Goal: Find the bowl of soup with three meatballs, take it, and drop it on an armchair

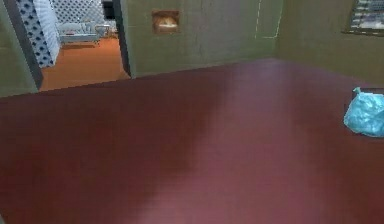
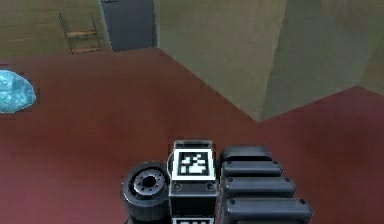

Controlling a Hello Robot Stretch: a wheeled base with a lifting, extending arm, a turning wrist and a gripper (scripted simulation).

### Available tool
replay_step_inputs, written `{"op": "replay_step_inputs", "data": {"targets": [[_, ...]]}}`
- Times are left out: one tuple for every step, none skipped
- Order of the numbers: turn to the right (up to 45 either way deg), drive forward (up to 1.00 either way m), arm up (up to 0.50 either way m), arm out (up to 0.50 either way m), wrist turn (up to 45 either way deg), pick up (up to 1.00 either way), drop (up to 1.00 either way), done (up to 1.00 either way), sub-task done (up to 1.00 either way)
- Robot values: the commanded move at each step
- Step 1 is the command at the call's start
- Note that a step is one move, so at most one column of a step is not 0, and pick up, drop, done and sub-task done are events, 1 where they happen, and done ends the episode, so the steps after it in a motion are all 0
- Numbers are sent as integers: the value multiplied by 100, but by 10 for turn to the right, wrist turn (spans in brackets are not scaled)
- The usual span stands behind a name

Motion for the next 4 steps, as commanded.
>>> {"op": "replay_step_inputs", "data": {"targets": [[-150, 0, 0, 0, 0, 0, 0, 0, 0], [-30, 0, 0, 0, 0, 0, 0, 0, 0], [390, 0, 0, 0, 0, 0, 0, 0, 0], [0, 20, 0, 0, 0, 0, 0, 0, 0]]}}
